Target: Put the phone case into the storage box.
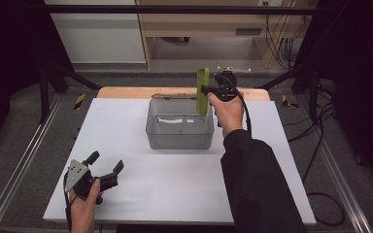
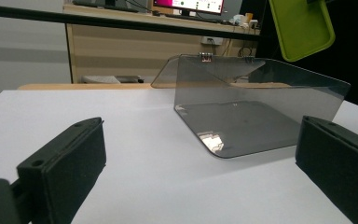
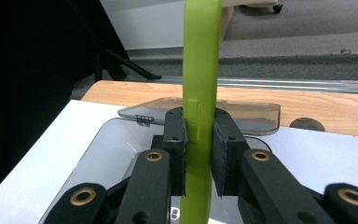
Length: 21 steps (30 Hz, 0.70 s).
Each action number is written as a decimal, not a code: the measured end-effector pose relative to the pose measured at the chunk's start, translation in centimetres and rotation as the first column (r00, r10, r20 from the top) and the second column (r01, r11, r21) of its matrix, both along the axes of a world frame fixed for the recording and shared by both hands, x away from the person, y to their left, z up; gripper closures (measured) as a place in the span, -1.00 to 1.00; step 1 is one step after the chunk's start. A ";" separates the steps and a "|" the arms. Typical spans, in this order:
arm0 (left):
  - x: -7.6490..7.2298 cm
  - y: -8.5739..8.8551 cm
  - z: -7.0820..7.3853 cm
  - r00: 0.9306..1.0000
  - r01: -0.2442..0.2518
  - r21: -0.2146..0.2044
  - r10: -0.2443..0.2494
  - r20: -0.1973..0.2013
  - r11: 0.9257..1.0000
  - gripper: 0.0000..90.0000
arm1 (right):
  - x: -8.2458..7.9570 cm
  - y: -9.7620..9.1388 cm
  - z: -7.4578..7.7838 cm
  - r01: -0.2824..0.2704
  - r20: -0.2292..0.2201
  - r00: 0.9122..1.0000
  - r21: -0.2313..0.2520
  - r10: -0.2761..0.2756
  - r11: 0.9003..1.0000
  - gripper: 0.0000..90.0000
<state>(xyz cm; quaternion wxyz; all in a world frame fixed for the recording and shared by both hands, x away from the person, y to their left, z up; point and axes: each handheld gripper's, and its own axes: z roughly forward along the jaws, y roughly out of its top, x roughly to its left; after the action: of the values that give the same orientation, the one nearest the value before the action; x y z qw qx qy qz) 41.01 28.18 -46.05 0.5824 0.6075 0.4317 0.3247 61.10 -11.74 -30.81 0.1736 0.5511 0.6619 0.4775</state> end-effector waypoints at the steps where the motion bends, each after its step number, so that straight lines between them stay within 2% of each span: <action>1: 0.0 0.0 0.0 1.000 0.002 0.001 -0.002 0.001 1.000 -0.97 | 0.0 0.0 0.0 0.000 0.001 1.000 -0.002 0.000 1.000 0.73; 11: 0.0 -0.1 0.0 1.000 0.006 0.002 -0.006 0.000 1.000 -0.97 | -0.1 0.1 -0.2 0.001 -0.005 1.000 -0.010 -0.001 1.000 0.73; 21: 0.0 -0.1 0.0 1.000 0.010 0.004 -0.010 0.000 1.000 -0.97 | -0.2 -0.3 -1.0 0.011 -0.008 1.000 -0.012 -0.011 1.000 0.73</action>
<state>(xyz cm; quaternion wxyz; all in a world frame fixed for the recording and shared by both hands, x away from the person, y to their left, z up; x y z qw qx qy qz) 41.01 28.06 -46.06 0.5828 0.6107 0.4279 0.3227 60.91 -11.99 -31.79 0.1769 0.5555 0.6624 0.4706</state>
